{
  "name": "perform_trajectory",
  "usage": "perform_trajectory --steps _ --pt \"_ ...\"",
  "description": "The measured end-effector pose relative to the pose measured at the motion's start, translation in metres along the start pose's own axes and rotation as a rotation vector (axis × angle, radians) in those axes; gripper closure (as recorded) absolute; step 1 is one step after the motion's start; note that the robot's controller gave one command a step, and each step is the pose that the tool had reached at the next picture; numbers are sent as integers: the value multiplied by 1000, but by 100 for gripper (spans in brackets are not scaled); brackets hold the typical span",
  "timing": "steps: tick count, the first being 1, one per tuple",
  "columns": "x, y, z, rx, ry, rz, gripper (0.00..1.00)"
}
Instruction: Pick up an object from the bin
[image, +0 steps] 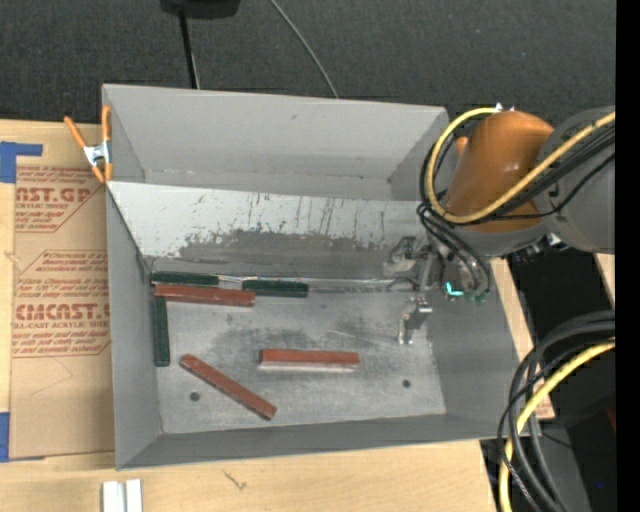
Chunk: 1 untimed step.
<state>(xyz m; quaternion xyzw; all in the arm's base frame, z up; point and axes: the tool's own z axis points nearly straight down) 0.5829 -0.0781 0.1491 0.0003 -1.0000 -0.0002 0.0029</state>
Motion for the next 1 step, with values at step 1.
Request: perform_trajectory --steps 1 --pt "-2 0 -4 1 -7 -1 0"
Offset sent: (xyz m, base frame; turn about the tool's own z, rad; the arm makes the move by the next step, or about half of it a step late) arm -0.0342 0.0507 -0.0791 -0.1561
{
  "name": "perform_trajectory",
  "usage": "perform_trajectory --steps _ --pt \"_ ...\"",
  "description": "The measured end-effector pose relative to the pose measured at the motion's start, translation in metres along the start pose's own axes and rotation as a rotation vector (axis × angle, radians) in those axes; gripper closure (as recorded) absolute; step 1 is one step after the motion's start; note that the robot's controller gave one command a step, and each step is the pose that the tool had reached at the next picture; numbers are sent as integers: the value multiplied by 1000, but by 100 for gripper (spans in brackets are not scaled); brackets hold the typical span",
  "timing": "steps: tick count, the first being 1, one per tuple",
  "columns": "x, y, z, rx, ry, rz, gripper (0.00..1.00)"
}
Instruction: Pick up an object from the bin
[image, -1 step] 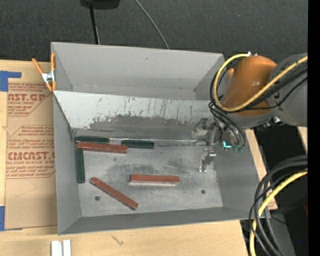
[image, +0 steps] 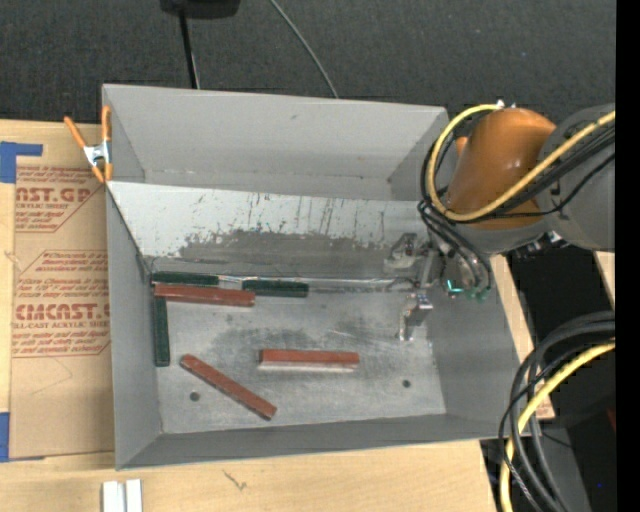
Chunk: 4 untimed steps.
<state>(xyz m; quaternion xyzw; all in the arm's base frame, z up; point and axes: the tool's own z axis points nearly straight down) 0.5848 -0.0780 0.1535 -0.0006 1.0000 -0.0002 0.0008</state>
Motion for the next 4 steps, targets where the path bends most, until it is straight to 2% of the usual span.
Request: perform_trajectory --steps 1,2,3,4 --pt "33 51 79 0 -7 -155 100" --pt "36 51 81 0 3 -156 0" --pt "35 51 81 0 2 -156 0" --pt "17 139 77 -2 -15 -213 100"
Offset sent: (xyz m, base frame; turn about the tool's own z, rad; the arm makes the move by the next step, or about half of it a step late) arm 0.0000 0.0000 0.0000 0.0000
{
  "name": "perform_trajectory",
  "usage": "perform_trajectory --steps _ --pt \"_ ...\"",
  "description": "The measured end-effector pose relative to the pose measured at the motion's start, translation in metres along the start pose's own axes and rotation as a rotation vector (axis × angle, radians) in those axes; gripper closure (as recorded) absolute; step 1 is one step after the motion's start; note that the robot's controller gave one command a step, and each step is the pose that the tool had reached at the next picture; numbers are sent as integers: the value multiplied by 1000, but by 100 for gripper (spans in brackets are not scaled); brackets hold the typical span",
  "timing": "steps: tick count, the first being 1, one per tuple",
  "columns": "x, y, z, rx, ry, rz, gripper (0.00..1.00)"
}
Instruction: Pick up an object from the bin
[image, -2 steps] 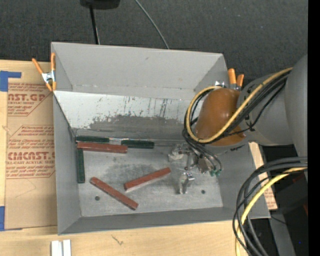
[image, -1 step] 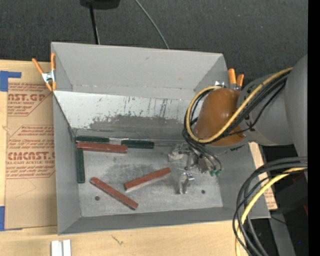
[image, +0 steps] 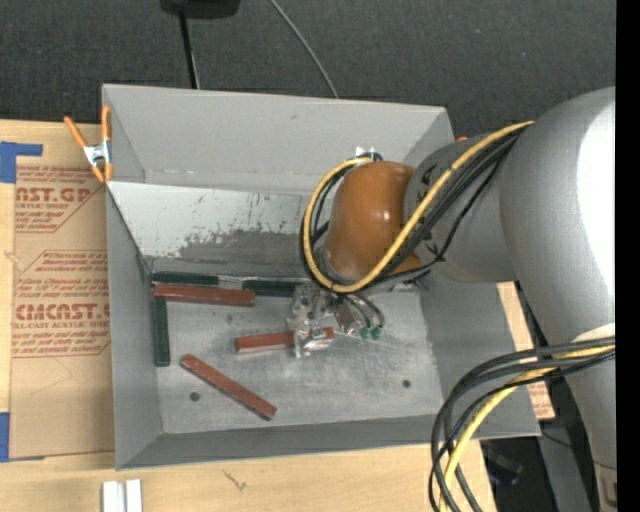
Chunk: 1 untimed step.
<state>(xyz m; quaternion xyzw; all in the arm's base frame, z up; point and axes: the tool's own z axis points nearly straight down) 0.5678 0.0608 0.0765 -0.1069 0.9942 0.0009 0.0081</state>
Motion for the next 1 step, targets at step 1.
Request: perform_trajectory --steps 1 --pt "0 0 0 0 0 0 100"
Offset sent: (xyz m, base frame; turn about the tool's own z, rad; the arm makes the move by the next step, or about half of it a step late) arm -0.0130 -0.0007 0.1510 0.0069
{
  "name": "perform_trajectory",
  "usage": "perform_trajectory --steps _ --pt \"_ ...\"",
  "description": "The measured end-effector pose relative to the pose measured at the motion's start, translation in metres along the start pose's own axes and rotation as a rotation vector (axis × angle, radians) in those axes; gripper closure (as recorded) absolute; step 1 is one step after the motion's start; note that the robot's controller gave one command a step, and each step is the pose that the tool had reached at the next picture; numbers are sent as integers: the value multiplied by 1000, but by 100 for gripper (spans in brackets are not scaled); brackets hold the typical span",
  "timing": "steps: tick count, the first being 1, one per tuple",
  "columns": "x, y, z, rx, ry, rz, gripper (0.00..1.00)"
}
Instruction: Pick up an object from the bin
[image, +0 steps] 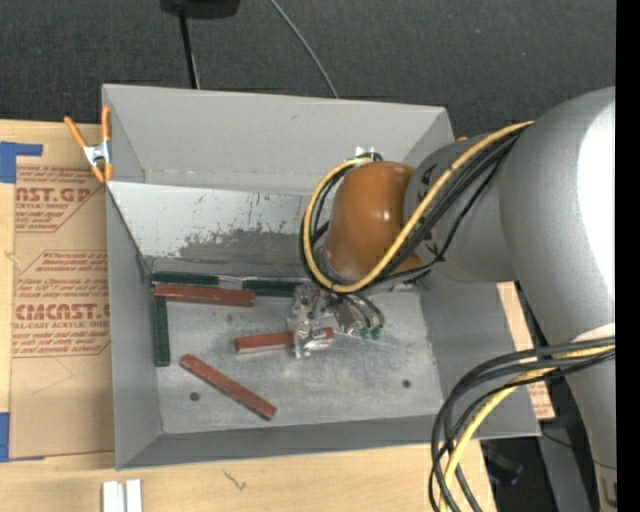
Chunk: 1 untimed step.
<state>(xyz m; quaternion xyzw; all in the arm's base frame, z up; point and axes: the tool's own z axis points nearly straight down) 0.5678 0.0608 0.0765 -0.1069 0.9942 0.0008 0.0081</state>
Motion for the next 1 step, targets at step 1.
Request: perform_trajectory --steps 1 --pt "9 3 -152 1 11 5 100"
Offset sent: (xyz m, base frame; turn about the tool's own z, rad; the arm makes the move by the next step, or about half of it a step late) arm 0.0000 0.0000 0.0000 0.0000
